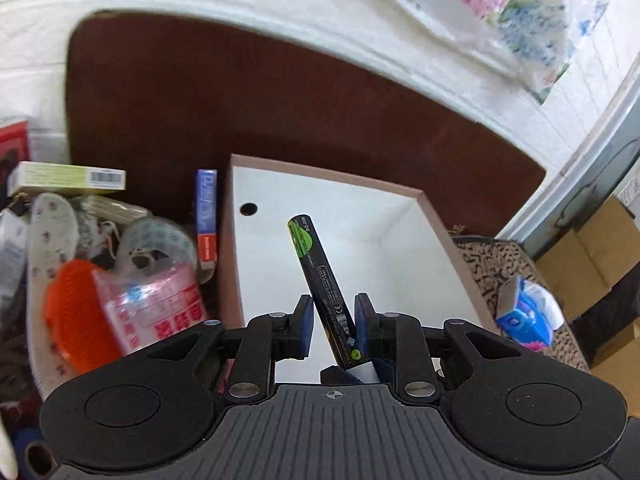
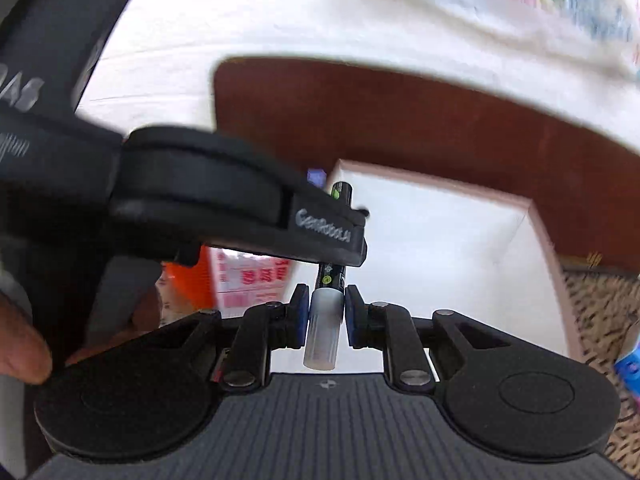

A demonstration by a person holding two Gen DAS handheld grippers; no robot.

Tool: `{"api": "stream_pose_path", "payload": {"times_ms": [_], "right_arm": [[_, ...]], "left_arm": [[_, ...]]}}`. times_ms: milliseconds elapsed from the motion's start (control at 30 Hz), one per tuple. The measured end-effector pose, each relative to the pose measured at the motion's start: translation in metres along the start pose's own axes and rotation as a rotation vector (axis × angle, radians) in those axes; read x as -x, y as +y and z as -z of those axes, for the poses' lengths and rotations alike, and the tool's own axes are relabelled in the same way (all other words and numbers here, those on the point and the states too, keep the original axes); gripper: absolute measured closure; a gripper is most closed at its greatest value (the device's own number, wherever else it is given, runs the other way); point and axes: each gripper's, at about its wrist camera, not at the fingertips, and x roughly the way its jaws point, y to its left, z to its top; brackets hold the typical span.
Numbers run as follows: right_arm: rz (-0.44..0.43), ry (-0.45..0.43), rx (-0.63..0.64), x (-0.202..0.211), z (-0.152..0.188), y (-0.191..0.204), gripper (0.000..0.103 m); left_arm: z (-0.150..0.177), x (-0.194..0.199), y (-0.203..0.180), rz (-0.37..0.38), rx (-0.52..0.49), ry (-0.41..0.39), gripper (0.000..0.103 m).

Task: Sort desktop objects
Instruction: 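Carry the marker over the white box and open the left tool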

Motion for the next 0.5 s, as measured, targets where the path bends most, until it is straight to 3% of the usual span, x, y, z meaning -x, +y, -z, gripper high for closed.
{"api": "stream_pose_path", "payload": {"times_ms": [167,300,500], "right_arm": [[-0.049,0.092,-0.059,-0.051,-0.011,-0.031,0.081],[-0.104,0.158,-0.123,-0.089,-0.019,-0.051,0.081],[-0.125,0.220,-0.183,-0.133,-0.028,-0.068,0.082]], "left_arm": [[-0.015,-0.048,0.011,-0.033,0.010,0.065,0.084],[-0.024,-0.077,0.014,-0.073,-0.039,0.103,0.083],[-0.037,-0.098,0.009,-0.137,-0.130,0.089,0.082]]}}
